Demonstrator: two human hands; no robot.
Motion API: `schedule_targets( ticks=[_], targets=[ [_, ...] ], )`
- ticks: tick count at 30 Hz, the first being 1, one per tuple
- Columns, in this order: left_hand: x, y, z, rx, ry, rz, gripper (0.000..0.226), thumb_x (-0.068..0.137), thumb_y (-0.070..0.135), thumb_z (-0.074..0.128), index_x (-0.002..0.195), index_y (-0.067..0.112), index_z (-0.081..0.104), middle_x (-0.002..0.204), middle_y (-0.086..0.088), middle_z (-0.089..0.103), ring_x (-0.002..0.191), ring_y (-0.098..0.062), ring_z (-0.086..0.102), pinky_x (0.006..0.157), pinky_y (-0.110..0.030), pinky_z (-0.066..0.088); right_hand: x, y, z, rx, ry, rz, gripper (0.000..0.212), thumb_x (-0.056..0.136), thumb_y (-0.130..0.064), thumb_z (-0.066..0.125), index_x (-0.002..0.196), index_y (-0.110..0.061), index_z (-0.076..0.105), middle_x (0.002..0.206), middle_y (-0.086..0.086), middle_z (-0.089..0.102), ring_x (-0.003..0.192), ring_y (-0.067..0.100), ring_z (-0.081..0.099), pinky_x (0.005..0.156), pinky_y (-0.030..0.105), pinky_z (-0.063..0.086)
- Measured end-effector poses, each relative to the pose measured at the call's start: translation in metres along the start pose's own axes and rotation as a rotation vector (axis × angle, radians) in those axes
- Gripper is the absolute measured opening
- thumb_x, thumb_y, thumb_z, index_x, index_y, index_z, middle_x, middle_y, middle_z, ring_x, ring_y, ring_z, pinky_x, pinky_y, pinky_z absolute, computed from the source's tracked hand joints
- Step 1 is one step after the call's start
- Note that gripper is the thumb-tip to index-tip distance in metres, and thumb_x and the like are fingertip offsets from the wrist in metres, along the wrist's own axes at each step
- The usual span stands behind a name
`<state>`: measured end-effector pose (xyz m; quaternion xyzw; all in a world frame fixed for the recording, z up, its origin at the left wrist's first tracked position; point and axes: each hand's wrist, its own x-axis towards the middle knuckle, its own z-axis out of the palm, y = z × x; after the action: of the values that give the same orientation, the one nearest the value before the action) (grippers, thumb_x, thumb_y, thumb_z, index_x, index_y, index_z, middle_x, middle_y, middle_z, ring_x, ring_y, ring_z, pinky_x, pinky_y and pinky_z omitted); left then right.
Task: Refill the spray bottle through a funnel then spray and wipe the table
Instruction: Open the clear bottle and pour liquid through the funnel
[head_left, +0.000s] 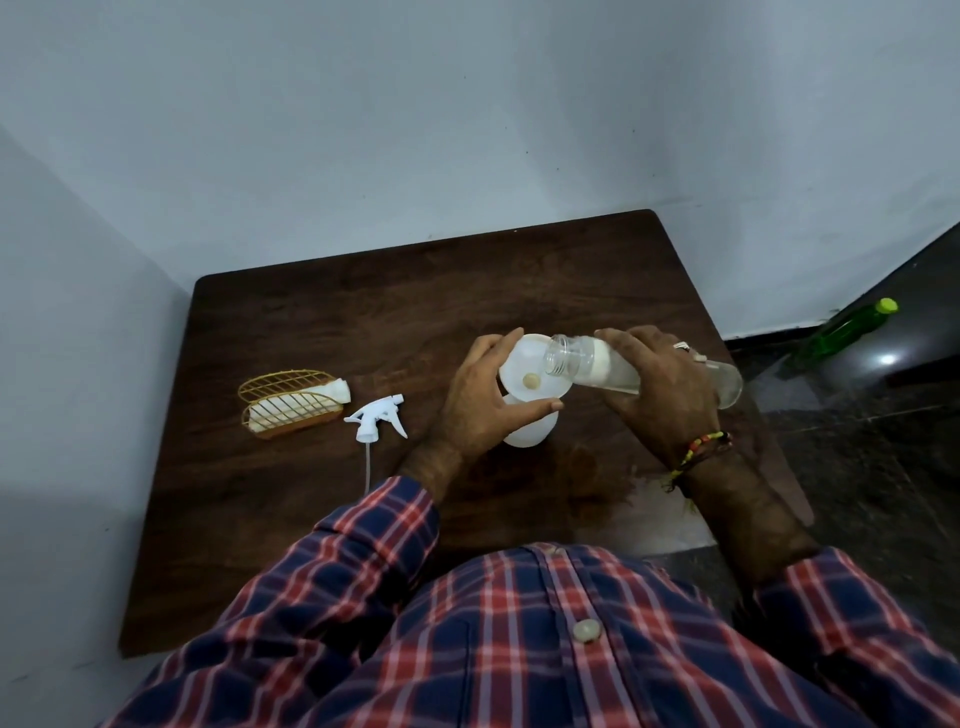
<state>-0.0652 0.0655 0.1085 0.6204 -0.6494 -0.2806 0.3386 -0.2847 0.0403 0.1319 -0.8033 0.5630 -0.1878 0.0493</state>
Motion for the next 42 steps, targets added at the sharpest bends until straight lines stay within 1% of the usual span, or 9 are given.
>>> schedule_targets(
  ticks=[7, 11, 15, 18, 22, 27, 34, 37, 42],
  targets=[
    [0.0022, -0.0020, -0.0011, 0.014, -0.003, 0.003, 0.094, 0.065, 0.053, 0.085, 0.143, 0.017, 0.048, 0.128, 0.004, 0.051, 0.113, -0.009, 0.051, 0.093, -0.026, 0.051, 0.0001, -0.0015, -0.0013, -0.001, -0.014, 0.007, 0.061, 0.073, -0.026, 0.082, 0.129, -0.020, 0.059, 0.119, 0.007, 0.063, 0.105, 0.031, 0.062, 0.082, 0.049, 0.055],
    [0.0029, -0.0027, -0.0011, 0.030, -0.005, 0.018, 0.096, 0.064, 0.055, 0.085, 0.144, 0.017, 0.047, 0.125, 0.005, 0.051, 0.110, -0.006, 0.051, 0.091, -0.025, 0.051, 0.0001, -0.0013, -0.0029, -0.006, -0.008, 0.010, 0.059, 0.074, -0.028, 0.080, 0.129, -0.021, 0.060, 0.118, 0.006, 0.062, 0.103, 0.031, 0.061, 0.080, 0.046, 0.053],
    [0.0051, -0.0020, -0.0047, 0.064, -0.050, 0.048, 0.099, 0.066, 0.052, 0.084, 0.149, 0.018, 0.041, 0.125, 0.003, 0.048, 0.112, -0.009, 0.049, 0.093, -0.023, 0.046, 0.0000, -0.0022, -0.0030, 0.002, -0.027, 0.016, 0.059, 0.075, -0.027, 0.079, 0.130, -0.021, 0.059, 0.119, 0.006, 0.062, 0.104, 0.031, 0.060, 0.083, 0.047, 0.054],
    [0.0071, -0.0018, -0.0071, 0.089, -0.073, 0.059, 0.099, 0.067, 0.054, 0.083, 0.149, 0.019, 0.041, 0.123, 0.002, 0.047, 0.111, -0.009, 0.048, 0.093, -0.024, 0.046, 0.0005, -0.0025, -0.0034, 0.001, -0.032, 0.021, 0.059, 0.075, -0.027, 0.079, 0.130, -0.021, 0.059, 0.119, 0.006, 0.061, 0.104, 0.030, 0.060, 0.083, 0.047, 0.053],
    [0.0071, -0.0014, -0.0068, 0.094, -0.078, 0.042, 0.100, 0.067, 0.056, 0.082, 0.150, 0.019, 0.039, 0.125, 0.002, 0.045, 0.112, -0.009, 0.047, 0.094, -0.024, 0.045, 0.0011, -0.0035, -0.0044, -0.008, -0.030, 0.017, 0.059, 0.076, -0.027, 0.079, 0.130, -0.021, 0.059, 0.120, 0.006, 0.061, 0.105, 0.030, 0.061, 0.082, 0.046, 0.053],
    [0.0058, 0.0016, -0.0078, 0.060, -0.105, 0.006, 0.109, 0.061, 0.058, 0.084, 0.151, 0.019, 0.037, 0.127, 0.002, 0.043, 0.116, -0.011, 0.046, 0.095, -0.024, 0.043, 0.0020, -0.0040, -0.0051, -0.015, -0.045, 0.022, 0.060, 0.076, -0.027, 0.079, 0.131, -0.021, 0.058, 0.119, 0.005, 0.061, 0.106, 0.029, 0.060, 0.082, 0.045, 0.053],
    [0.0059, 0.0030, -0.0070, 0.059, -0.052, 0.014, 0.098, 0.064, 0.052, 0.086, 0.146, 0.018, 0.045, 0.125, 0.001, 0.047, 0.110, -0.009, 0.048, 0.089, -0.020, 0.043, 0.0009, -0.0051, -0.0067, -0.029, -0.037, 0.014, 0.059, 0.074, -0.028, 0.080, 0.130, -0.022, 0.059, 0.118, 0.005, 0.061, 0.102, 0.030, 0.061, 0.080, 0.044, 0.052],
    [0.0072, 0.0028, -0.0082, 0.057, -0.055, 0.018, 0.097, 0.064, 0.051, 0.086, 0.145, 0.018, 0.046, 0.123, 0.001, 0.047, 0.109, -0.008, 0.048, 0.088, -0.020, 0.043, 0.0009, -0.0045, -0.0059, -0.033, -0.037, 0.017, 0.060, 0.074, -0.029, 0.080, 0.130, -0.022, 0.059, 0.118, 0.005, 0.062, 0.101, 0.030, 0.062, 0.081, 0.045, 0.052],
    [0.0081, 0.0025, -0.0079, 0.049, -0.064, 0.009, 0.096, 0.065, 0.051, 0.086, 0.146, 0.018, 0.045, 0.124, 0.002, 0.047, 0.108, -0.007, 0.047, 0.086, -0.018, 0.041, 0.0011, -0.0049, -0.0057, -0.031, -0.025, 0.014, 0.060, 0.073, -0.025, 0.081, 0.129, -0.021, 0.061, 0.118, 0.006, 0.062, 0.102, 0.031, 0.062, 0.082, 0.044, 0.052]
  ],
)
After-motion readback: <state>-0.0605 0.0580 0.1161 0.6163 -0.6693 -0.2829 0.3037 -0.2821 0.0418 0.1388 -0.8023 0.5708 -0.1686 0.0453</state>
